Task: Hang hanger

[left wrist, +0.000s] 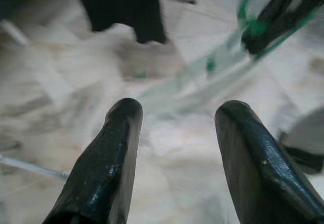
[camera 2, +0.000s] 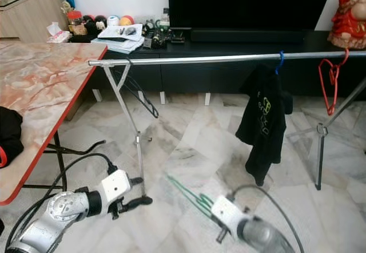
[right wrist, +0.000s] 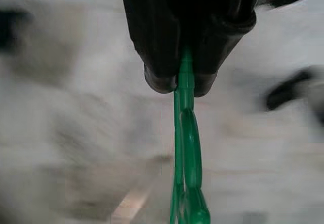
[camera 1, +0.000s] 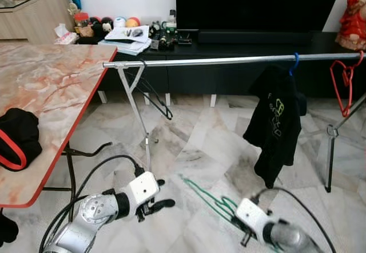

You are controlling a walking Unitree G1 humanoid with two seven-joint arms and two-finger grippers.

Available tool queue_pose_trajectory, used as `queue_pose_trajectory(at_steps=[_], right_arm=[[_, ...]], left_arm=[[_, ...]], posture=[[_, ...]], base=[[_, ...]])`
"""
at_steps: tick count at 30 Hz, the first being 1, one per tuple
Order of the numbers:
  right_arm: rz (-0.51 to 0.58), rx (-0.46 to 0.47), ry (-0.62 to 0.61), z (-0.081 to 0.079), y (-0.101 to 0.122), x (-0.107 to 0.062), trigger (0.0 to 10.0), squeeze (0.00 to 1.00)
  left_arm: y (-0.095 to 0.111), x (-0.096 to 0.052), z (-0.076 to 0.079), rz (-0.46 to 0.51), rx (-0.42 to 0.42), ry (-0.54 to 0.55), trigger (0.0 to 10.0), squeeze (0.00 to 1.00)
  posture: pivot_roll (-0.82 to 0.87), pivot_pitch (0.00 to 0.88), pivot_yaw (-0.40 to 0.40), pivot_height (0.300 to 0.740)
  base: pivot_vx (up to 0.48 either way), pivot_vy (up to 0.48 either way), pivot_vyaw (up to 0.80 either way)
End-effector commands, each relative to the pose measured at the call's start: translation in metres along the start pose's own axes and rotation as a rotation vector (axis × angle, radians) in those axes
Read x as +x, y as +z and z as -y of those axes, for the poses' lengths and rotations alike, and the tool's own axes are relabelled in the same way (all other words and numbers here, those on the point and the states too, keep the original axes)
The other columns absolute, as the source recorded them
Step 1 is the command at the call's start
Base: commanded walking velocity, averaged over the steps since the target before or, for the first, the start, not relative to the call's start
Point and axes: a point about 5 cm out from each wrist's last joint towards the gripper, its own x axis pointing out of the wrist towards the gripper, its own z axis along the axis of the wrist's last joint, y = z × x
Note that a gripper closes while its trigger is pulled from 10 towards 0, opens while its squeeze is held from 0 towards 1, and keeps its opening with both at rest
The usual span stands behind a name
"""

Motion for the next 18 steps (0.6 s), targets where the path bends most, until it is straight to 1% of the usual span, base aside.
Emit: queue_pose_trajectory(at_steps=[1, 2, 6, 7, 8, 9, 11, 12, 15, 16, 18], right_arm=[[0.003, -0.02, 0.103, -0.004, 0.0, -0.001, 10.0, 0.0], [0.011, -0.039, 0.175, -0.006, 0.003, -0.002, 10.0, 0.0], [0.012, -0.097, 0.284, -0.009, 0.009, -0.002, 10.0, 0.0], [0.001, -0.118, 0.292, -0.009, 0.01, -0.002, 10.0, 0.0], [0.001, -0.118, 0.292, -0.009, 0.01, -0.002, 10.0, 0.0], [-0.011, -0.134, 0.3, -0.009, 0.011, -0.001, 10.0, 0.0], [-0.015, -0.148, 0.3, -0.009, 0.012, 0.0, 10.0, 0.0], [-0.011, -0.149, 0.289, -0.008, 0.015, 0.001, 10.0, 0.0], [0.002, -0.165, 0.29, -0.006, 0.021, 0.003, 10.0, 0.0], [0.002, -0.165, 0.29, -0.006, 0.021, 0.003, 10.0, 0.0], [0.025, -0.169, 0.305, -0.004, 0.027, 0.003, 10.0, 0.0]], left_arm=[[0.001, 0.003, 0.001, 0.004, 0.003, -0.049, 10.0, 0.0], [0.003, 0.004, 0.001, 0.01, 0.0, -0.063, 10.0, 0.0], [0.009, 0.007, 0.001, 0.037, 0.005, -0.095, 10.0, 0.0], [0.011, 0.008, 0.002, 0.031, 0.019, -0.123, 10.0, 0.0], [0.011, 0.008, 0.002, 0.031, 0.019, -0.123, 10.0, 0.0], [0.011, 0.009, 0.005, 0.008, 0.034, -0.176, 10.0, 0.0], [0.012, 0.008, 0.008, -0.007, 0.039, -0.225, 10.0, 0.0], [0.011, 0.007, 0.01, -0.024, 0.044, -0.267, 10.0, 0.0], [0.011, 0.007, 0.01, -0.053, 0.059, -0.321, 10.0, 0.0], [0.011, 0.007, 0.01, -0.053, 0.059, -0.321, 10.0, 0.0], [0.01, 0.007, 0.01, -0.074, 0.059, -0.359, 10.0, 0.0]], posture=[[-0.02, 0.063, 0.015, 0.74], [-0.02, 0.058, 0.014, 0.74], [-0.02, 0.052, 0.012, 0.74], [-0.02, 0.048, 0.009, 0.74], [-0.02, 0.048, 0.009, 0.74], [-0.02, 0.048, 0.007, 0.74], [-0.02, 0.048, 0.007, 0.74], [-0.01, 0.047, 0.006, 0.74], [-0.01, 0.051, 0.002, 0.74], [-0.01, 0.051, 0.002, 0.74], [-0.01, 0.053, 0.0, 0.74]], base=[[0.0, 0.0, 0.0], [0.0, 0.0, 0.0], [0.0, 0.0, 0.0], [0.0, 0.0, 0.0], [0.0, 0.0, 0.0], [0.0, 0.0, 0.0], [0.0, 0.0, 0.0], [0.0, 0.0, 0.0], [0.0, 0.0, 0.0], [0.0, 0.0, 0.0], [0.0, 0.0, 0.0]])
